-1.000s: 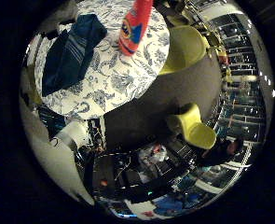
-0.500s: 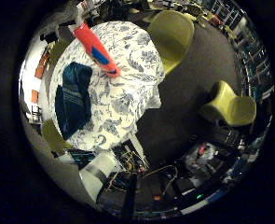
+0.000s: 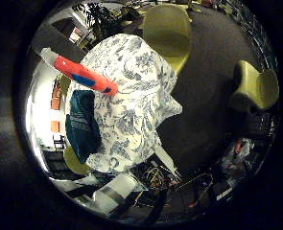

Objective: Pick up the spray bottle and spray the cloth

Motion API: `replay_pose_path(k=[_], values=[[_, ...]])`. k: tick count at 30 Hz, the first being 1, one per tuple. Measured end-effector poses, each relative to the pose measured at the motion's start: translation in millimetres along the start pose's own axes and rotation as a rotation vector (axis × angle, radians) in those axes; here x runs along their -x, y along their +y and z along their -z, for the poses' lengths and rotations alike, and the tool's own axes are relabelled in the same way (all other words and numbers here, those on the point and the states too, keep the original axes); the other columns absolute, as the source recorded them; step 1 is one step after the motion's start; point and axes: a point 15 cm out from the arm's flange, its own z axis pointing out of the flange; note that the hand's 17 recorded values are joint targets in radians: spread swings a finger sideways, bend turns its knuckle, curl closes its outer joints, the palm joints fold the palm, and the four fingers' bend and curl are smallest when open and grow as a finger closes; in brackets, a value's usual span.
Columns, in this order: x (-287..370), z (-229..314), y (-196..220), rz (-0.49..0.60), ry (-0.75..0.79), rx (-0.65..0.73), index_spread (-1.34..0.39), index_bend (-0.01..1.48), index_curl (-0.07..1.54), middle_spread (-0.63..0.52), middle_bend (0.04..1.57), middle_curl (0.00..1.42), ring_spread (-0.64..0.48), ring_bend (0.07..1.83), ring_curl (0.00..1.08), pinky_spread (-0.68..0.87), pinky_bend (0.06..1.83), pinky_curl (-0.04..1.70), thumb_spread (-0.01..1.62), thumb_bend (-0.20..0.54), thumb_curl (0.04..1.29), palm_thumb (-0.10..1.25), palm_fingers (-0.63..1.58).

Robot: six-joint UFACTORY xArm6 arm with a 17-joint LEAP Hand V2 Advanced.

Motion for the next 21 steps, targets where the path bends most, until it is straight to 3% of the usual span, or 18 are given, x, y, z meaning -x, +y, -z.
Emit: replay_pose_path(k=[12, 21], values=[[-13, -45, -28, 0.002, -0.248, -0.184, -0.13, 0.14, 0.24, 0.25, 0.20, 0.32, 0.25, 0.36, 0.24, 0.37, 0.47, 0.30, 0.91, -0.030, 0.31, 0.44, -0.02], [-21, -87, -18, -0.072, -0.355, -0.167, -0.12, 0.15, 0.24, 0.25, 0.20, 0.33, 0.24, 0.37, 0.25, 0.37, 0.46, 0.31, 0.90, -0.032, 0.31, 0.44, -0.01]])
